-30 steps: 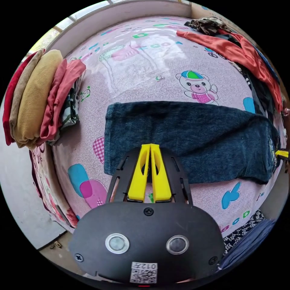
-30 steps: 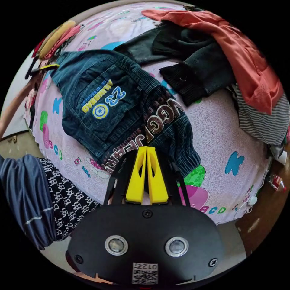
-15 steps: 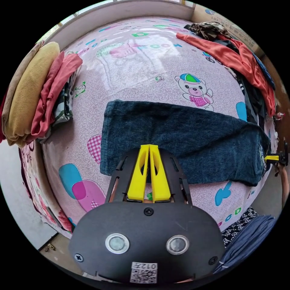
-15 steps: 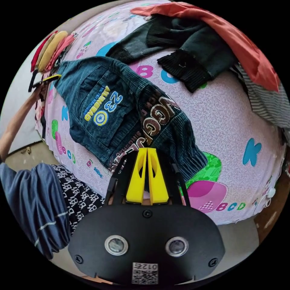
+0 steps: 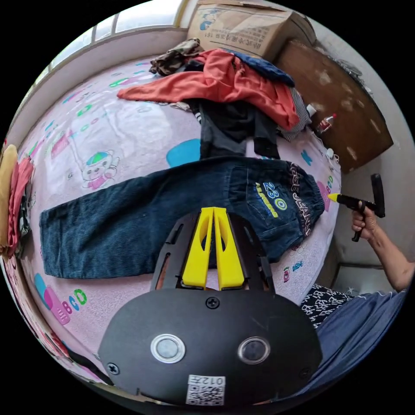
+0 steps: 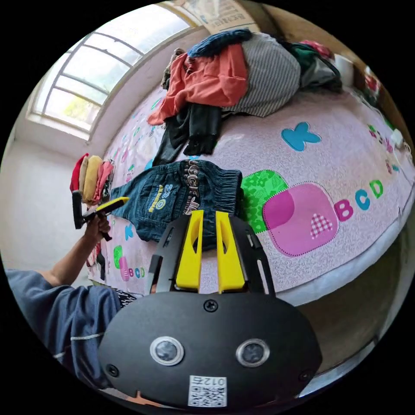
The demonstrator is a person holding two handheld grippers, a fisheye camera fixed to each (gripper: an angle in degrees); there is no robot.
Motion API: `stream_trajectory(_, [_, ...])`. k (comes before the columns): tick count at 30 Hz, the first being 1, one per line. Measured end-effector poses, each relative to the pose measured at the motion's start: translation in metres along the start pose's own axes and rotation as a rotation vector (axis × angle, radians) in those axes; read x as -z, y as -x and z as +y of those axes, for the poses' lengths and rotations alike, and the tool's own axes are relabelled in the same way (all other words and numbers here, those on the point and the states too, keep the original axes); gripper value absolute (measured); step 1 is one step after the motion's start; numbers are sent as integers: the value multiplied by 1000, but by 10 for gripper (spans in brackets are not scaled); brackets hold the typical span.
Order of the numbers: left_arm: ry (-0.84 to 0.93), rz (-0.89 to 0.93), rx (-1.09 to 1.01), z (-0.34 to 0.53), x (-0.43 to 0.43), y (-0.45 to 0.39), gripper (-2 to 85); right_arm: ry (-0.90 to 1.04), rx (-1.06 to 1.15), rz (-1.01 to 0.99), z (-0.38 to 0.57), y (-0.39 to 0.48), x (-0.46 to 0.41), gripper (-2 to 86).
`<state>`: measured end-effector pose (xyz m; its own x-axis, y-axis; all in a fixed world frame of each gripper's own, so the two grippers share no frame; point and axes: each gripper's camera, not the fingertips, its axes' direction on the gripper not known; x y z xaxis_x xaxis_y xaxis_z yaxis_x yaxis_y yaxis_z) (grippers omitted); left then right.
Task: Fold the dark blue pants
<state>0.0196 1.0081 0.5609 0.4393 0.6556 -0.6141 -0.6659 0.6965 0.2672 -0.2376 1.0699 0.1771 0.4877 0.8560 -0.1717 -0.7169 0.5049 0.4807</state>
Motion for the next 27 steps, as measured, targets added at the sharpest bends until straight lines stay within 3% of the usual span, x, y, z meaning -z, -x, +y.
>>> stream_trajectory(3, [150,-47,-10,14,-33,-19,4,24,-71,-33,32,-30,-8,88])
stream_trajectory(6, [120,-82,10,37,-30,-12,3,13,-37,-58,46,-28,-18,94])
stream_trajectory(9, [49,-16,119,55,0,17,3,13,145,-97,27,15,-36,88])
stream_trajectory(12, [-27,116,369,93,27,69,3,100,382,-188,-11,79,-79,79])
stream_trajectory(14, [-44,216,613,132,31,118,3,214,534,-262,-48,134,-133,77])
stream_trajectory(17, [-53,317,816,176,29,165,4,361,702,-295,-91,207,-214,75])
stream_trajectory(23, [-98,461,1046,228,25,229,24,594,904,-316,-153,327,-377,79])
stream_trajectory(27, [-113,536,1097,250,24,257,51,736,931,-332,-178,363,-468,80])
